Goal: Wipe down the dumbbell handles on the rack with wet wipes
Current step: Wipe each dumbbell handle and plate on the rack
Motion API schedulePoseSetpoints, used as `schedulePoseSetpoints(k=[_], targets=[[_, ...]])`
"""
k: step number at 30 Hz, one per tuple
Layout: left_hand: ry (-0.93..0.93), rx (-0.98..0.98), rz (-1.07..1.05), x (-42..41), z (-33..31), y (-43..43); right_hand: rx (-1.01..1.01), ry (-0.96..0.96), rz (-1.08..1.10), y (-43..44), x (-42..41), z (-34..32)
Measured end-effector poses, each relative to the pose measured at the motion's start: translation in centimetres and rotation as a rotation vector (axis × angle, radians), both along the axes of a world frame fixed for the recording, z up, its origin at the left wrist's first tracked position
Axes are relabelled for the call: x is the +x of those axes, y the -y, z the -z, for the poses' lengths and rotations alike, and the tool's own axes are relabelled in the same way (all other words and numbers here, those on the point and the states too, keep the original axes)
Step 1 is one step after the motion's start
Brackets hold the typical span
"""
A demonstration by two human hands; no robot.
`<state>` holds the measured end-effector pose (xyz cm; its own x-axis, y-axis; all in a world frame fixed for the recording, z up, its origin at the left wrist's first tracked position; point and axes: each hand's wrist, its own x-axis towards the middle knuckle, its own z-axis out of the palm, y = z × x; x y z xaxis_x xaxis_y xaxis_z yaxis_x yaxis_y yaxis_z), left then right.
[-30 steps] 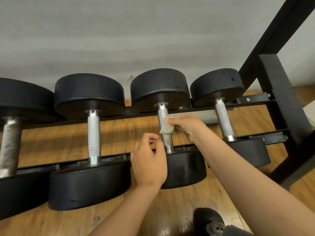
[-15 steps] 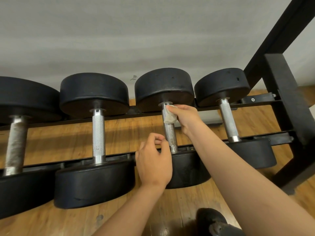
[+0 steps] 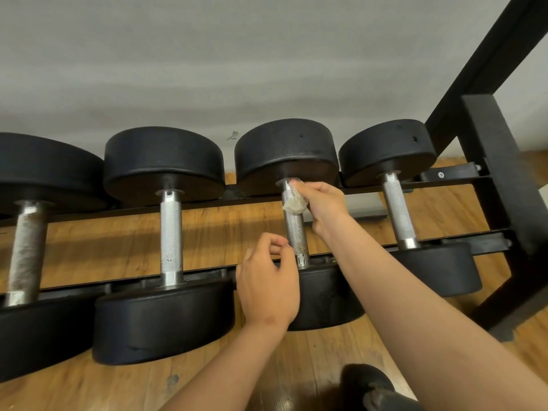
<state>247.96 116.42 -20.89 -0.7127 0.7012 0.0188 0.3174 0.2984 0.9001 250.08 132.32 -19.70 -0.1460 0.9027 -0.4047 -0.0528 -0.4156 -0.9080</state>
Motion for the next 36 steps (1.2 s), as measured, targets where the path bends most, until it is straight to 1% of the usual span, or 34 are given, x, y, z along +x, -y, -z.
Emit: schedulePoseSetpoints(k=[2, 4, 7, 9, 12, 14, 16, 19, 21, 27, 29, 32, 36], targets=[[0.000, 0.007, -0.006, 0.0, 0.0, 0.0, 0.020, -0.016, 0.046, -0.1, 0.2, -0.1], [-0.001, 0.012, -0.005, 0.0, -0.1, 0.1, 0.012, -0.031, 0.027, -0.4, 0.4, -0.1], [-0.010, 0.017, 0.006, 0.0, -0.2, 0.1, -0.050, -0.040, -0.148, -0.7, 0.7, 0.0], [-0.012, 0.020, 0.013, 0.0, -0.2, 0.1, -0.045, -0.002, -0.239, -0.9, 0.9, -0.1], [-0.012, 0.019, 0.016, -0.1, -0.2, 0.1, 0.003, 0.116, -0.315, -1.2, 1.6, -0.5], [-0.015, 0.017, 0.023, -0.1, -0.1, 0.1, 0.011, 0.160, -0.355, -1.3, 2.3, -0.6], [-0.016, 0.017, 0.029, -0.1, -0.1, 0.2, 0.017, 0.178, -0.392, -1.1, 2.9, -0.4], [-0.015, 0.018, 0.026, -0.2, -0.1, 0.2, 0.011, 0.155, -0.464, -0.1, 4.2, -0.3], [-0.011, 0.016, 0.025, -0.1, -0.1, 0.2, 0.014, 0.219, -0.537, 0.7, 5.3, -0.2], [0.005, -0.013, 0.020, -0.2, 0.2, 0.2, 0.088, 0.597, -0.832, 1.9, 7.1, -1.0], [0.013, -0.020, 0.020, -0.2, 0.1, 0.1, 0.100, 0.694, -0.912, 2.1, 7.0, -1.6], [0.016, -0.034, 0.019, -0.2, 0.1, 0.1, 0.107, 0.751, -0.953, 2.1, 6.7, -2.1], [0.024, -0.036, 0.029, -0.2, 0.1, 0.1, 0.133, 0.735, -0.901, 2.4, 6.6, -1.6]])
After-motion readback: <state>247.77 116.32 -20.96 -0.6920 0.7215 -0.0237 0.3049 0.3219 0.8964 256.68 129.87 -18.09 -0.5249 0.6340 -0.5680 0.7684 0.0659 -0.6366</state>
